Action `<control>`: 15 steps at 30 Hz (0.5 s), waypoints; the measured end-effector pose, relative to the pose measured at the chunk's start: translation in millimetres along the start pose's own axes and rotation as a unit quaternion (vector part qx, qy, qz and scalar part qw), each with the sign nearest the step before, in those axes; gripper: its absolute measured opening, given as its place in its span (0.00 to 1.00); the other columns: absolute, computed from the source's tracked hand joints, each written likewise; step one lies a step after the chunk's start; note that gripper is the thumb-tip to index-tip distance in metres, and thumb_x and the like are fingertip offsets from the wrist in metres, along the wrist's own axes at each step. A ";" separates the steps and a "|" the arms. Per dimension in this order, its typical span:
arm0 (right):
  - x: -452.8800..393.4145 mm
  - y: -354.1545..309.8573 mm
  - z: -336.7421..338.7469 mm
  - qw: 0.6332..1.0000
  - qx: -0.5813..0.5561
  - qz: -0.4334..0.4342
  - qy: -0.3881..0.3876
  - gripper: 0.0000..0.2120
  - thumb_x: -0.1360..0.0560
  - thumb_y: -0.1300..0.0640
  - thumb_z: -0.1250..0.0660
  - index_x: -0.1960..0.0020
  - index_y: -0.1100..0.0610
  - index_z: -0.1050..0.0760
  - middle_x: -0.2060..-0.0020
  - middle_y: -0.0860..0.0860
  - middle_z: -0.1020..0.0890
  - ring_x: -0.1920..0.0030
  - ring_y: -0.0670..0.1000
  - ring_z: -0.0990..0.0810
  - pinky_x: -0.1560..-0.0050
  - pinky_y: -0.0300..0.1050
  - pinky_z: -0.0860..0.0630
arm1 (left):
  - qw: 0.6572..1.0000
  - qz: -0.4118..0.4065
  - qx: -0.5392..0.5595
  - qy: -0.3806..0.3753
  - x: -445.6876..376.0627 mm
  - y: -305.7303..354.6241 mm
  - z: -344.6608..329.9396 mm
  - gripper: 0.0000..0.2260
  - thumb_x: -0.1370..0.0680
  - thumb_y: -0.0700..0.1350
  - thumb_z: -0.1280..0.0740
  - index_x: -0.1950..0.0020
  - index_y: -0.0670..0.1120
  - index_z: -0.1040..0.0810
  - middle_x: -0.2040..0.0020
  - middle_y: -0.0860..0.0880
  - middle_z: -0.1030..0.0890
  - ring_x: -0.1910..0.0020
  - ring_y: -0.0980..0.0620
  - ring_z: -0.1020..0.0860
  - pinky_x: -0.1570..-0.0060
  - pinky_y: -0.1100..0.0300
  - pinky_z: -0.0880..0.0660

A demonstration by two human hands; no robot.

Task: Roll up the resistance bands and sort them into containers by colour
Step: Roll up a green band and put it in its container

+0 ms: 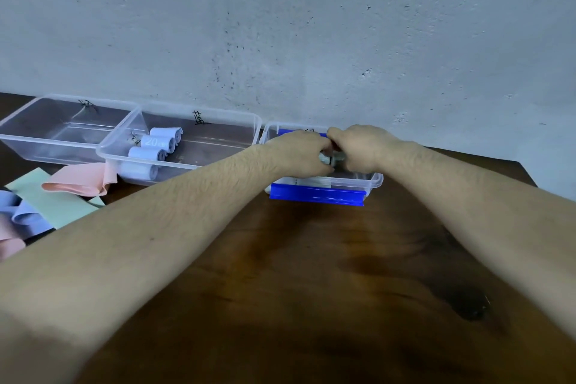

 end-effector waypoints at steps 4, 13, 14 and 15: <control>-0.9 3.7 -4.5 1.000 0.000 -0.005 -0.001 0.16 0.23 0.52 0.34 0.37 0.53 0.31 0.52 0.55 0.24 0.55 0.57 0.26 0.59 0.47 0.31 | 1.000 0.005 0.002 -0.005 -0.9 -2.3 -2.4 0.17 0.23 0.55 0.34 0.36 0.51 0.24 0.46 0.53 0.22 0.46 0.53 0.26 0.47 0.59 0.29; 5.7 3.7 -1.6 0.999 -0.026 -0.021 0.025 0.18 0.24 0.54 0.33 0.36 0.57 0.31 0.51 0.57 0.22 0.56 0.55 0.28 0.61 0.48 0.32 | 1.000 0.017 -0.004 -0.007 -0.3 -3.3 -2.6 0.18 0.22 0.56 0.34 0.34 0.51 0.25 0.43 0.52 0.21 0.46 0.53 0.25 0.47 0.59 0.29; 6.0 5.1 -2.6 0.999 -0.026 -0.025 0.023 0.18 0.24 0.54 0.33 0.37 0.56 0.30 0.52 0.57 0.23 0.56 0.55 0.28 0.60 0.47 0.31 | 1.000 0.017 -0.002 -0.008 -0.1 -2.9 -2.3 0.18 0.22 0.55 0.35 0.34 0.51 0.24 0.44 0.52 0.21 0.46 0.53 0.25 0.47 0.59 0.29; 6.3 5.4 -3.6 0.999 -0.025 -0.027 0.020 0.17 0.24 0.53 0.33 0.37 0.56 0.28 0.52 0.57 0.23 0.56 0.55 0.28 0.59 0.47 0.30 | 1.000 0.015 -0.001 -0.009 0.2 -2.1 -1.6 0.17 0.22 0.55 0.35 0.34 0.51 0.24 0.44 0.52 0.21 0.46 0.53 0.25 0.47 0.59 0.29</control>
Point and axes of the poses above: each hand's wrist, its own x-axis away from the middle knuckle, its own z-axis out of the back of the hand, y = z × x, the point moved 10 cm from there along -x, towards the middle knuckle
